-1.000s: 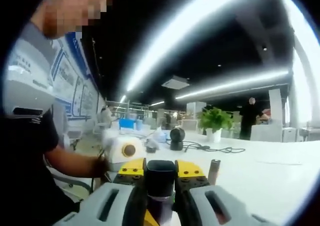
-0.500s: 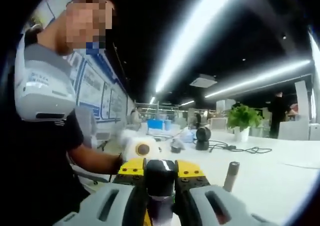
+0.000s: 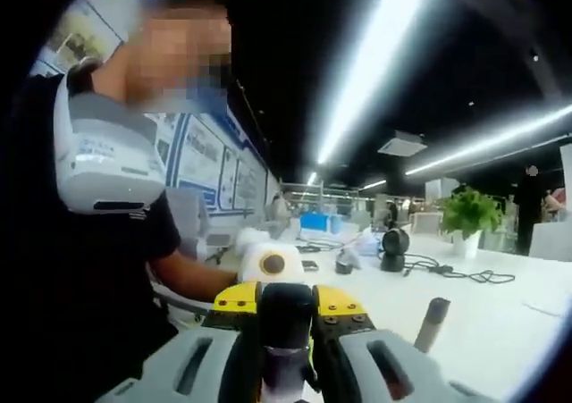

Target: Pick up cosmetic bottle twist off cap place on table pick up cap screw tight cap place on table

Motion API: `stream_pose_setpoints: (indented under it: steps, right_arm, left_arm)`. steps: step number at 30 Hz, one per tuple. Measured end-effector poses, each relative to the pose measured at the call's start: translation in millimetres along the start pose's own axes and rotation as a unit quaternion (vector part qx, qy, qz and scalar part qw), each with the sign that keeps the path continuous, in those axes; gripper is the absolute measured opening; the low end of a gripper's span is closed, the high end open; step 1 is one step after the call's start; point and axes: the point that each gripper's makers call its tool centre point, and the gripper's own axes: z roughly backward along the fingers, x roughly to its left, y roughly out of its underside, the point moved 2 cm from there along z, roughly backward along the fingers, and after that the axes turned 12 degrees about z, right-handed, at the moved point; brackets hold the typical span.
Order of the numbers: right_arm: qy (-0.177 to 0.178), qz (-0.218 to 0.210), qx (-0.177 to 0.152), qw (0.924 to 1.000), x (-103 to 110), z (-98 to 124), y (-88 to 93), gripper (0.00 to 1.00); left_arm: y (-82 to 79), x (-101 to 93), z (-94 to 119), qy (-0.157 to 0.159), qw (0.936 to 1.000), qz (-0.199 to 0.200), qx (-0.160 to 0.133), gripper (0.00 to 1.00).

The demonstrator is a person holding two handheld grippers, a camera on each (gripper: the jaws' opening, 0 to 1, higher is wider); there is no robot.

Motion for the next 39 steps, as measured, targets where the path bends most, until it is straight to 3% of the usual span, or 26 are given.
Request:
stream_pose_setpoints:
  steps: [9, 20, 24, 29, 34, 36, 39]
  right_arm:
    - [0.008, -0.005, 0.027, 0.9996, 1, 0, 2.0, 0.15]
    - [0.001, -0.012, 0.027, 0.9996, 2, 1, 3.7, 0.16]
    - [0.008, -0.026, 0.024, 0.9994, 5, 2, 1.8, 0.34]
    - [0.064, -0.031, 0.026, 0.9971, 1, 3, -2.2, 0.33]
    - [0.124, -0.017, 0.053, 0.9907, -3, 7, -1.6, 0.34]
    - [0.161, -0.017, 0.051, 0.9855, -4, 11, -7.6, 0.34]
    - [0.18, -0.026, 0.043, 0.9825, 2, 11, -13.2, 0.33]
  left_arm:
    - [0.1, 0.3, 0, 0.0, 1.0, -0.001, 0.0, 0.14]
    - [0.1, 0.7, 0, 0.0, 1.0, -0.002, 0.0, 0.14]
    - [0.2, 0.9, 0, 0.0, 1.0, -0.002, 0.0, 0.14]
    - [0.4, 0.7, 0, 0.0, 1.0, -0.001, 0.0, 0.14]
    - [0.5, 0.9, -1, 0.0, 1.0, -0.002, 0.0, 0.15]
    - [0.5, 0.9, 0, -0.001, 1.0, -0.002, 0.0, 0.15]
    - [0.6, 0.9, -1, -0.001, 1.0, -0.002, 0.0, 0.15]
